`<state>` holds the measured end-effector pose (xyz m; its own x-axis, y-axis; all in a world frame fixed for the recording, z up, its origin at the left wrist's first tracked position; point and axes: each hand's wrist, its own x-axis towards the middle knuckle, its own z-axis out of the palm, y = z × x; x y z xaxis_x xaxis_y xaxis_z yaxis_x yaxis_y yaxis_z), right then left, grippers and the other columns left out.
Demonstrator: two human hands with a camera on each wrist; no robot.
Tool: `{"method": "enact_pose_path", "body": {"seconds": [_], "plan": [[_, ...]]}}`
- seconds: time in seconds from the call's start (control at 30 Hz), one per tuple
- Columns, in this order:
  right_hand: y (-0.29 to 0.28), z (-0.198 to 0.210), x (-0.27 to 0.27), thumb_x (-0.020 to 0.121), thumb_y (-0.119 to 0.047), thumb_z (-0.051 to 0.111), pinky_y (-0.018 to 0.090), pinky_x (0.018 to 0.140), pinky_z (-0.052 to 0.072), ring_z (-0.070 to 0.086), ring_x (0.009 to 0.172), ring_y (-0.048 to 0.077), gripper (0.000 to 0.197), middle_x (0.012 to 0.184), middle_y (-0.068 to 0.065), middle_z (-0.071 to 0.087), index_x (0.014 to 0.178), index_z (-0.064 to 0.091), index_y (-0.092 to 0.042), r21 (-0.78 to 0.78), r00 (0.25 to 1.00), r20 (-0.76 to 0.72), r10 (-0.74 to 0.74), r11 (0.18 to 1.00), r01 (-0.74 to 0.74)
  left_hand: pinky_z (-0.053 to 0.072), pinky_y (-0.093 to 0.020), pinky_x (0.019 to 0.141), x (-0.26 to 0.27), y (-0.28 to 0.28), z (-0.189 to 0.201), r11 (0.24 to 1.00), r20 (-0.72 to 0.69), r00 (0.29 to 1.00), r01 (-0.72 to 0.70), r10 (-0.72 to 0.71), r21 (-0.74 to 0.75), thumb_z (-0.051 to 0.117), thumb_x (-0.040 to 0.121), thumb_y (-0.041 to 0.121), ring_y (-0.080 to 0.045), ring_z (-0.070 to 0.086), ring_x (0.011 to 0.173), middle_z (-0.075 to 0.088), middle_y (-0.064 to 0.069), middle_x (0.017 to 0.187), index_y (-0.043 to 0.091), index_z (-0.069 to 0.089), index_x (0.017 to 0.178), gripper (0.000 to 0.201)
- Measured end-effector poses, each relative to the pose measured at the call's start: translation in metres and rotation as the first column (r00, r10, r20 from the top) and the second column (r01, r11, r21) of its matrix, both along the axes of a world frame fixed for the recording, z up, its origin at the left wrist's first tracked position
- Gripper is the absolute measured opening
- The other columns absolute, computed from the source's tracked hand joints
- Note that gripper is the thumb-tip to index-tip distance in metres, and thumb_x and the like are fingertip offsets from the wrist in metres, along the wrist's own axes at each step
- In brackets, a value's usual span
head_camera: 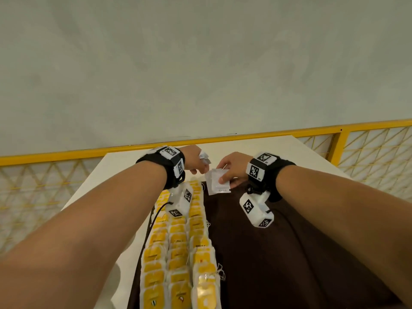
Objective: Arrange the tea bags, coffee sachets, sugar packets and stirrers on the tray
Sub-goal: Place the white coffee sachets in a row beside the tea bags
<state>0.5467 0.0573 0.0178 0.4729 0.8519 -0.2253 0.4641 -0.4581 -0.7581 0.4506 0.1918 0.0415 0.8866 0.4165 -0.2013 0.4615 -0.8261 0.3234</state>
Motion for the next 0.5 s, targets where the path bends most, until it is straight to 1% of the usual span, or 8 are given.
{"method": "enact_pose_path", "body": {"seconds": [0.07, 0.1, 0.17, 0.2, 0.23, 0.33, 0.4, 0.5], "plan": [[0.004, -0.004, 0.003, 0.08, 0.003, 0.071, 0.042, 0.072, 0.06, 0.067, 0.094, 0.037, 0.024, 0.109, 0.024, 0.064, 0.099, 0.059, -0.007, -0.001, 1.0, -0.007, 0.0, 1.0, 0.0, 0.045, -0.022, 0.07, 0.007, 0.004, -0.004, 0.999, -0.037, 0.999, 0.027, -0.027, 0.019, 0.064, 0.086, 0.016, -0.004, 0.058, 0.065, 0.063, 0.006, 0.087, 0.017, 0.069, 0.095, 0.011], [0.006, -0.007, 0.004, 0.08, 0.002, 0.071, 0.045, 0.074, 0.059, 0.067, 0.095, 0.038, 0.022, 0.109, 0.024, 0.064, 0.096, 0.059, -0.008, -0.001, 1.0, -0.002, 0.003, 1.0, -0.003, 0.046, -0.024, 0.075, 0.009, 0.006, -0.005, 0.999, -0.06, 0.998, 0.037, -0.036, 0.025, 0.064, 0.086, 0.016, -0.006, 0.059, 0.067, 0.064, 0.005, 0.089, 0.015, 0.07, 0.098, 0.014], [0.01, -0.011, 0.006, 0.079, 0.001, 0.073, 0.052, 0.08, 0.056, 0.066, 0.095, 0.042, 0.021, 0.106, 0.025, 0.066, 0.089, 0.059, -0.011, -0.004, 1.0, 0.018, 0.013, 1.0, -0.013, 0.047, -0.025, 0.078, 0.013, 0.009, -0.008, 0.997, -0.09, 0.994, 0.062, -0.058, 0.035, 0.064, 0.086, 0.015, -0.01, 0.061, 0.072, 0.064, 0.003, 0.09, 0.012, 0.07, 0.1, 0.015], [0.011, -0.013, 0.007, 0.079, 0.001, 0.072, 0.053, 0.081, 0.056, 0.067, 0.094, 0.042, 0.021, 0.104, 0.025, 0.066, 0.088, 0.059, -0.012, -0.001, 1.0, 0.009, 0.012, 1.0, -0.012, 0.047, -0.024, 0.077, 0.015, 0.01, -0.01, 0.997, -0.095, 0.993, 0.071, -0.067, 0.037, 0.065, 0.086, 0.014, -0.011, 0.061, 0.073, 0.064, 0.003, 0.089, 0.013, 0.069, 0.098, 0.013], [0.011, -0.015, 0.008, 0.079, 0.002, 0.072, 0.05, 0.079, 0.057, 0.068, 0.091, 0.039, 0.02, 0.1, 0.022, 0.067, 0.089, 0.059, -0.01, 0.008, 1.0, -0.013, 0.005, 1.0, -0.005, 0.047, -0.024, 0.075, 0.016, 0.011, -0.012, 0.996, -0.096, 0.993, 0.077, -0.073, 0.044, 0.065, 0.086, 0.014, -0.01, 0.061, 0.072, 0.064, 0.003, 0.087, 0.014, 0.069, 0.096, 0.011], [0.013, -0.017, 0.009, 0.077, 0.004, 0.074, 0.033, 0.064, 0.06, 0.067, 0.073, 0.024, 0.028, 0.085, 0.01, 0.063, 0.101, 0.062, -0.003, 0.034, 0.999, -0.028, -0.023, 0.999, 0.023, 0.046, -0.021, 0.07, 0.018, 0.015, -0.016, 0.994, -0.098, 0.992, 0.087, -0.081, 0.064, 0.067, 0.084, 0.015, -0.003, 0.06, 0.065, 0.063, 0.007, 0.077, 0.019, 0.066, 0.086, 0.004], [0.015, -0.017, 0.009, 0.073, 0.002, 0.078, 0.03, 0.059, 0.06, 0.065, 0.067, 0.02, 0.037, 0.084, 0.009, 0.061, 0.106, 0.062, -0.004, 0.047, 0.998, -0.016, -0.059, 0.997, 0.059, 0.046, -0.022, 0.068, 0.019, 0.018, -0.019, 0.994, -0.101, 0.991, 0.09, -0.083, 0.07, 0.069, 0.082, 0.016, -0.002, 0.059, 0.063, 0.062, 0.008, 0.072, 0.02, 0.065, 0.08, 0.006], [0.015, -0.019, 0.009, 0.07, -0.002, 0.082, 0.03, 0.053, 0.059, 0.064, 0.061, 0.021, 0.039, 0.09, 0.013, 0.062, 0.101, 0.059, -0.008, 0.027, 0.995, -0.013, -0.102, 0.994, 0.103, 0.045, -0.023, 0.071, 0.02, 0.02, -0.02, 0.991, -0.112, 0.99, 0.1, -0.09, 0.086, 0.071, 0.081, 0.018, -0.002, 0.058, 0.062, 0.063, 0.006, 0.072, 0.023, 0.064, 0.074, 0.011]]}}
